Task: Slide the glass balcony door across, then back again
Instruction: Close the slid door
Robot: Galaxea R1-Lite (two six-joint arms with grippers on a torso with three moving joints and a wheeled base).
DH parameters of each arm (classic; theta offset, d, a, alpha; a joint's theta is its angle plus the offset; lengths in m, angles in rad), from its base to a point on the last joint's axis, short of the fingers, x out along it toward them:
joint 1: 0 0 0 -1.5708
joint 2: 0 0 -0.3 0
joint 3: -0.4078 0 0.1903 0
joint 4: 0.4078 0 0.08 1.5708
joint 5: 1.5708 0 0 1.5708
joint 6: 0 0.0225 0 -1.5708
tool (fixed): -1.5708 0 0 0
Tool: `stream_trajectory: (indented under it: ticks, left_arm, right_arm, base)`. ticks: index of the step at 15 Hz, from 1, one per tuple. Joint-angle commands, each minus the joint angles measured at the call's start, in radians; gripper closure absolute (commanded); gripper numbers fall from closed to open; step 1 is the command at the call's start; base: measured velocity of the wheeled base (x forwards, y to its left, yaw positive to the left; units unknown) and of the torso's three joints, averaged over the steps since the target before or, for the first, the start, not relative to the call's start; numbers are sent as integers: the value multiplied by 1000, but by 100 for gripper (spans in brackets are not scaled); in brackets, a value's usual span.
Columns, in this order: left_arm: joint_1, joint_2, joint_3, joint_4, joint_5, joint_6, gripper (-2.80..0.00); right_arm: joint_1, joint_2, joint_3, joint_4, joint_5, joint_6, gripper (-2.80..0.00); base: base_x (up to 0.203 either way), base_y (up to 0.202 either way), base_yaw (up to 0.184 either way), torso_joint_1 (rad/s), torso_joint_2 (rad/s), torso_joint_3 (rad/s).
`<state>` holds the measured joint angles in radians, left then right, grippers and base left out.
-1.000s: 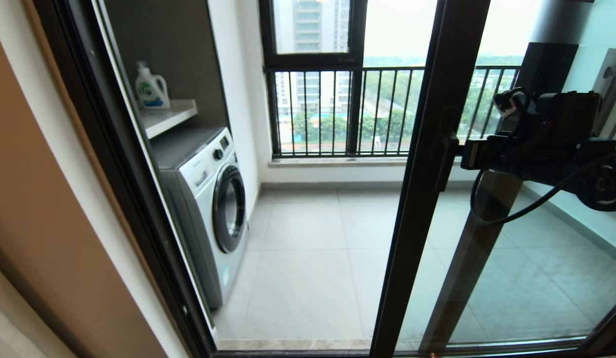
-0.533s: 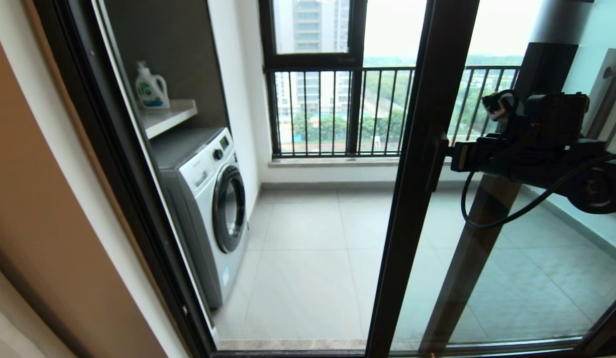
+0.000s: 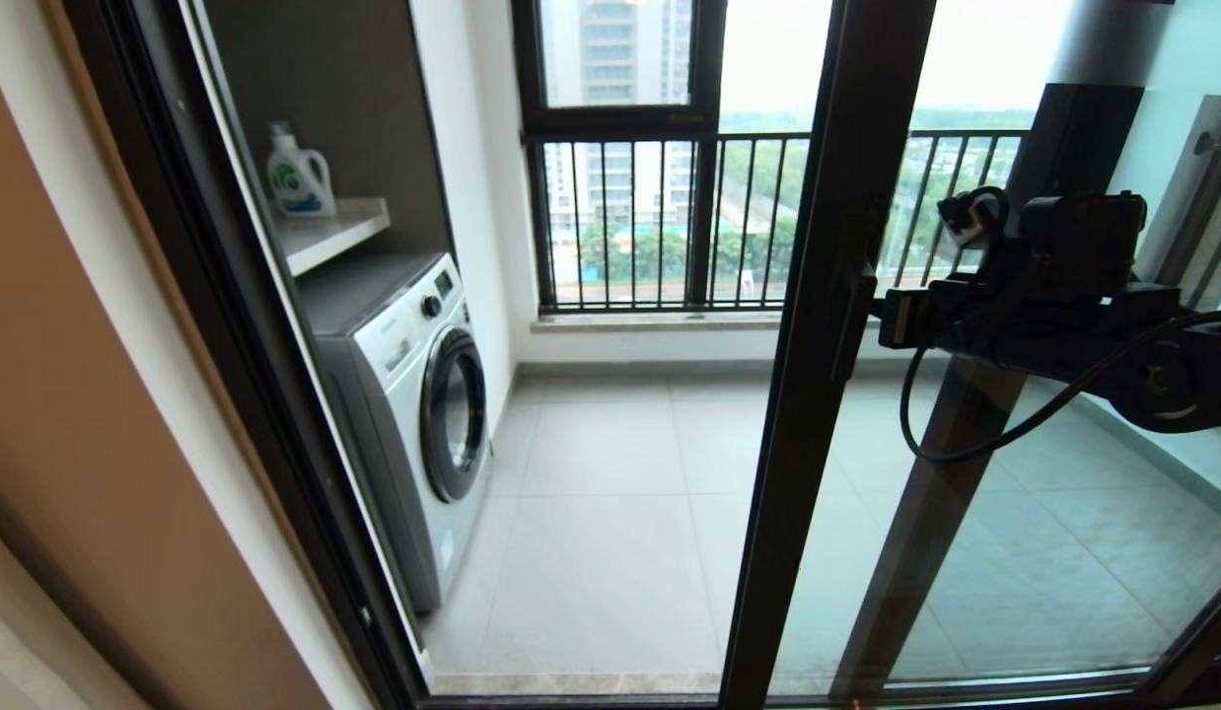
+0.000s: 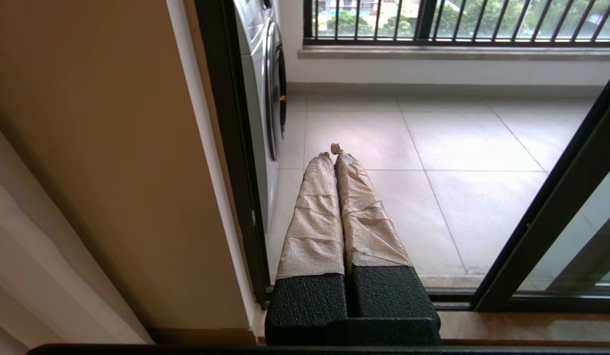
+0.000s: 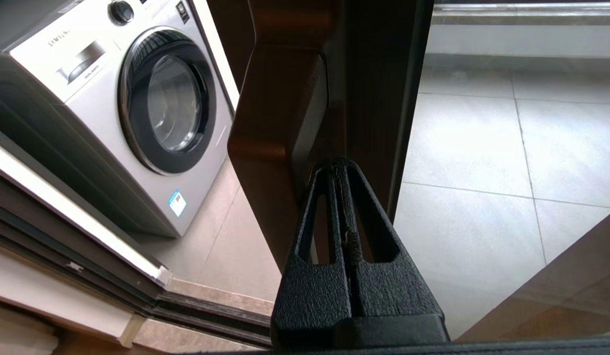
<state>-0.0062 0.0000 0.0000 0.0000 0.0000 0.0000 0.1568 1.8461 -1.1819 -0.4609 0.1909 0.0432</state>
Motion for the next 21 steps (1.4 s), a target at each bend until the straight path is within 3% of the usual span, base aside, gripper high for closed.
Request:
stream_trajectory:
  ticks: [1, 21]
  left_arm:
    - [0, 2, 0, 0, 0, 0, 0]
    - [0, 2, 0, 0, 0, 0, 0]
  right_arm:
    - [3, 7, -4, -2, 2, 0, 0]
    - [50, 35, 70, -76, -37, -5, 0]
  base:
    - [0, 0, 0, 0, 0, 0]
    - [0, 0, 0, 0, 0, 0]
